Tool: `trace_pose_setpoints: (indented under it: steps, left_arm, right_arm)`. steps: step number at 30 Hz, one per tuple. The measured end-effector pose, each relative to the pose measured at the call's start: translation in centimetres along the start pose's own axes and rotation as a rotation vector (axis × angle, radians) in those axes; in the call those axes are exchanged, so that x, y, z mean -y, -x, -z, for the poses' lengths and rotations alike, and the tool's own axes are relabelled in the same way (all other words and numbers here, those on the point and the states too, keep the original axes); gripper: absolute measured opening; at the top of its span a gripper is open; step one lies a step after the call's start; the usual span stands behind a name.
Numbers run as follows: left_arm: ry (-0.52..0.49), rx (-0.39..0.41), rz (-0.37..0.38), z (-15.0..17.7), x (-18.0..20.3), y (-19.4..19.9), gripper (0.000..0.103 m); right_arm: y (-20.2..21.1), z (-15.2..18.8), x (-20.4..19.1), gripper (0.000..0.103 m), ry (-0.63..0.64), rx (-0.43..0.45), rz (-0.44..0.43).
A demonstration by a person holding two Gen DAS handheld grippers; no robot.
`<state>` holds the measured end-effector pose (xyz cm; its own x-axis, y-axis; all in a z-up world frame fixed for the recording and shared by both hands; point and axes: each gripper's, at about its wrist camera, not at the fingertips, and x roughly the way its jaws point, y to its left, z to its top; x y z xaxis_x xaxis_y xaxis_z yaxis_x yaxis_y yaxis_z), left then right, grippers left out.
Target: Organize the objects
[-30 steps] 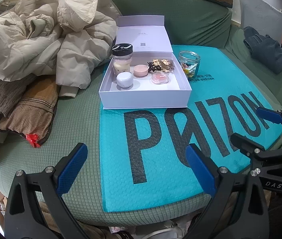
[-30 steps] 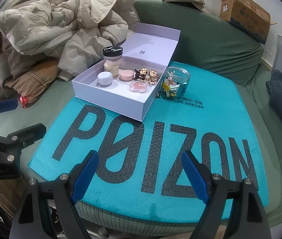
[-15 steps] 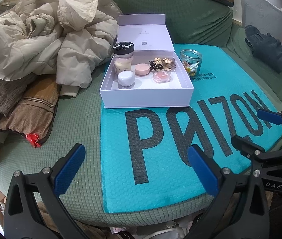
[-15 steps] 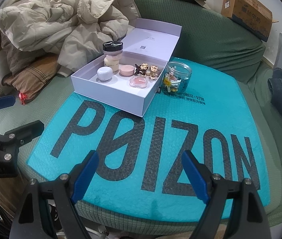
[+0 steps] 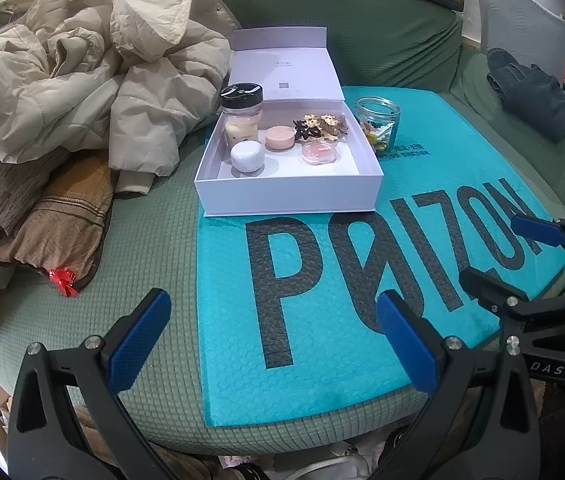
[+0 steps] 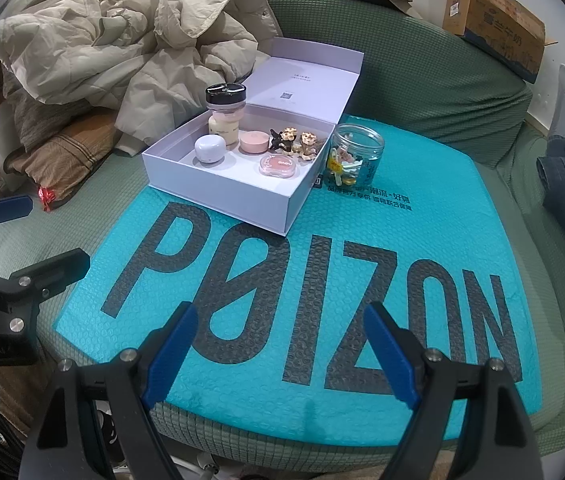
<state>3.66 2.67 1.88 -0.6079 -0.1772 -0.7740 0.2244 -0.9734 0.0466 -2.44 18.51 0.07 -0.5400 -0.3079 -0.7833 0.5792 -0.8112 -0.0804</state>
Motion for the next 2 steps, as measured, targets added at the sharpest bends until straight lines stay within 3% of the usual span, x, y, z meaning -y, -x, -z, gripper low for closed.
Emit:
trace_pose_setpoints:
  steps: [2]
  left_arm:
    - [-0.001, 0.000, 0.000, 0.00, 0.07, -0.05, 0.103]
  right_arm:
    - [0.02, 0.00, 0.07, 0.086, -0.002, 0.001, -0.003]
